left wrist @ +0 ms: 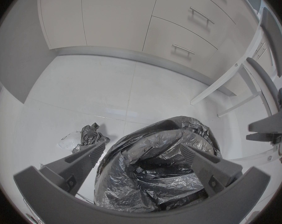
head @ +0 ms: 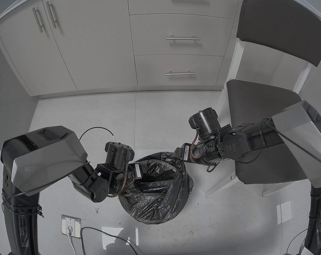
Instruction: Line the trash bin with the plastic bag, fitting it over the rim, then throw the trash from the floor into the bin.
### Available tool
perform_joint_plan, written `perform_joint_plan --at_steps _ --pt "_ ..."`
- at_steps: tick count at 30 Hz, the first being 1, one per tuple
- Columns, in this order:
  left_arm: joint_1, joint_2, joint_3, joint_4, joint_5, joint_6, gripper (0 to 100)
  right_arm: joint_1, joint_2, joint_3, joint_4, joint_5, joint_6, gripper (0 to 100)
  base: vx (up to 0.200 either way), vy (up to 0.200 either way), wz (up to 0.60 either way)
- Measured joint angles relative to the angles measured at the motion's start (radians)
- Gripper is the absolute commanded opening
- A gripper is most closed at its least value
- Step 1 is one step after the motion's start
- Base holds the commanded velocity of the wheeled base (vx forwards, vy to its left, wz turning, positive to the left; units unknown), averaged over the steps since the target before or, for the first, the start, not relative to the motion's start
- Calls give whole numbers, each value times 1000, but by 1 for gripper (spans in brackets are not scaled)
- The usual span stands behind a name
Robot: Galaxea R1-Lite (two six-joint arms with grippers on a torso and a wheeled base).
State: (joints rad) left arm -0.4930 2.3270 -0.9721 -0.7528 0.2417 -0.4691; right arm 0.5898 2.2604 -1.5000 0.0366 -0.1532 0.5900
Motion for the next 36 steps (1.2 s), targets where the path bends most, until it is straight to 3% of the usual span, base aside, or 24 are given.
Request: perform_joint_plan --at_steps 4,12,25,30,36 --pt "39 -19 5 16 -42 7 100 35 -63 51 -4 25 -3 100 0 0 0" --pt "207 -17 -69 84 -107 18 100 110 -169 144 -59 25 -11 100 0 0 0" --pt "370 126 -610 467 -146 15 100 111 -191 171 -101 -3 -13 100 0 0 0" --pt "414 248 -849 683 -150 14 100 100 -183 171 -120 -9 -13 100 0 0 0" --pt "454 440 -972 932 -153 11 100 89 -168 170 -148 -14 -13 100 0 0 0"
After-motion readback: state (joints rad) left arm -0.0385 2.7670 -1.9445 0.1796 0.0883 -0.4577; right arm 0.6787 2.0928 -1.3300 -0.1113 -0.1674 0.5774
